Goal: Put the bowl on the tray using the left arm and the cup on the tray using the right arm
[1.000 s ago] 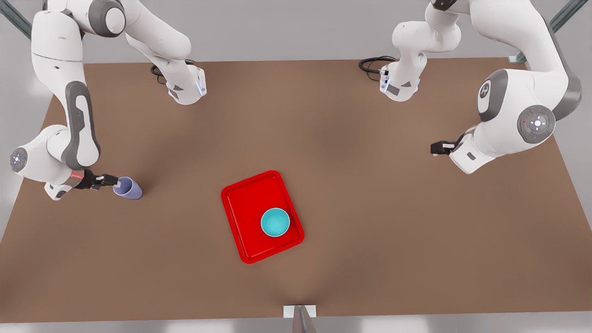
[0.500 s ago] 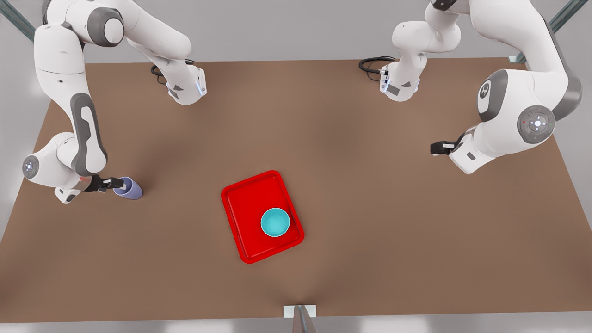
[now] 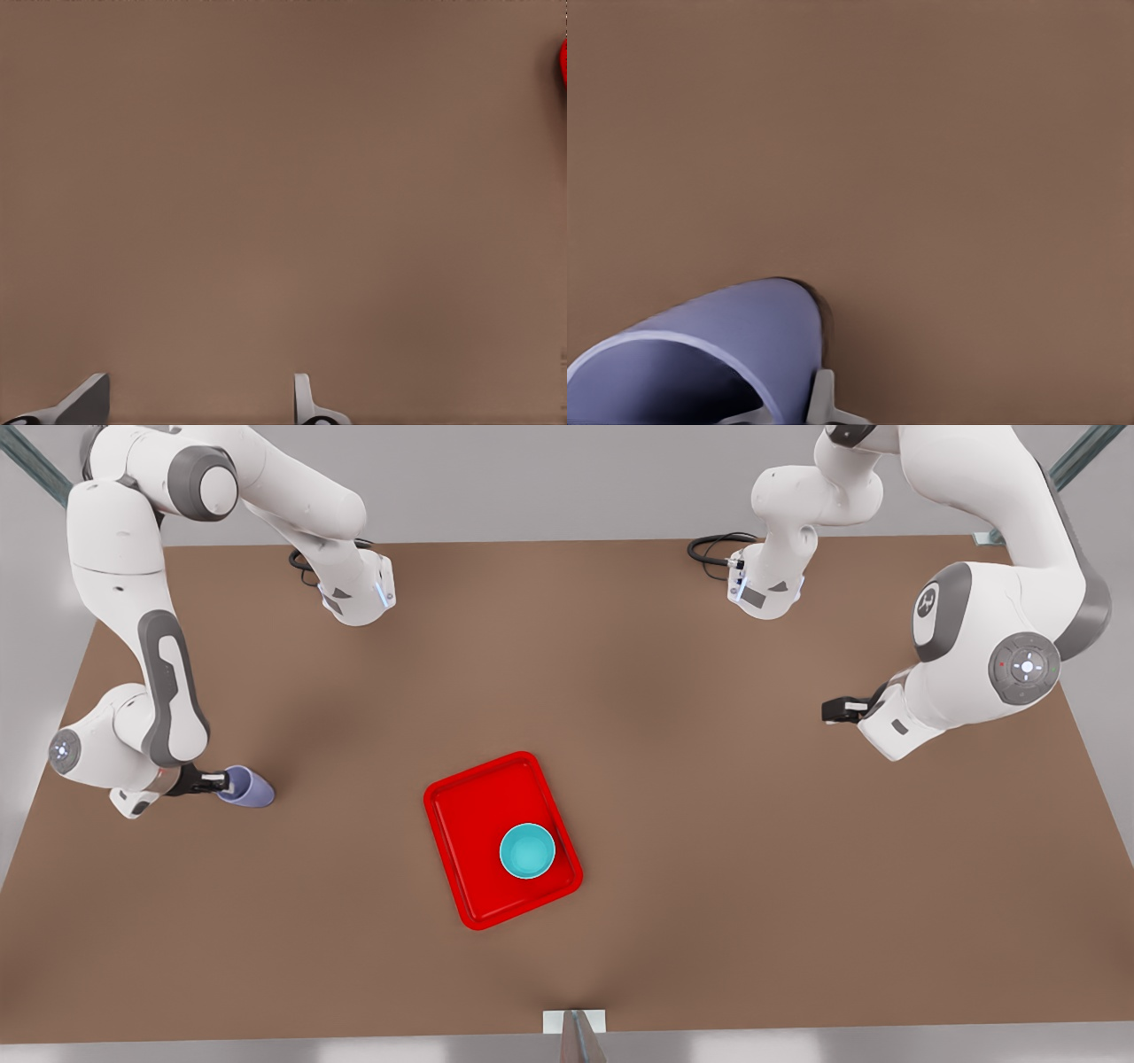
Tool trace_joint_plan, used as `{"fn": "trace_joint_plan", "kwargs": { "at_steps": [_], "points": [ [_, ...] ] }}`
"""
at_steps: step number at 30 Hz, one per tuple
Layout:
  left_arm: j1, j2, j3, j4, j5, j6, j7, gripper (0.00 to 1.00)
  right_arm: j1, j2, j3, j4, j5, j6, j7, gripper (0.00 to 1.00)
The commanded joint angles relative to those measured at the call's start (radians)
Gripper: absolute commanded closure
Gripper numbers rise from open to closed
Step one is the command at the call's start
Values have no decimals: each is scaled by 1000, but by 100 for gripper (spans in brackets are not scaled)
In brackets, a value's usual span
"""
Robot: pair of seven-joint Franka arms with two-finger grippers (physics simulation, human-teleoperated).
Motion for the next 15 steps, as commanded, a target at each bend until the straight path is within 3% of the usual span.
{"fn": "trace_joint_plan", "kwargs": {
  "at_steps": [1,15],
  "points": [
    [-1,0,0,-1,-1,0,0,0,0,0,0,0,0,0,0,79],
    [0,8,0,-1,-1,2,0,0,81,-63,14,81,-26,-71,34,79]
  ]
}}
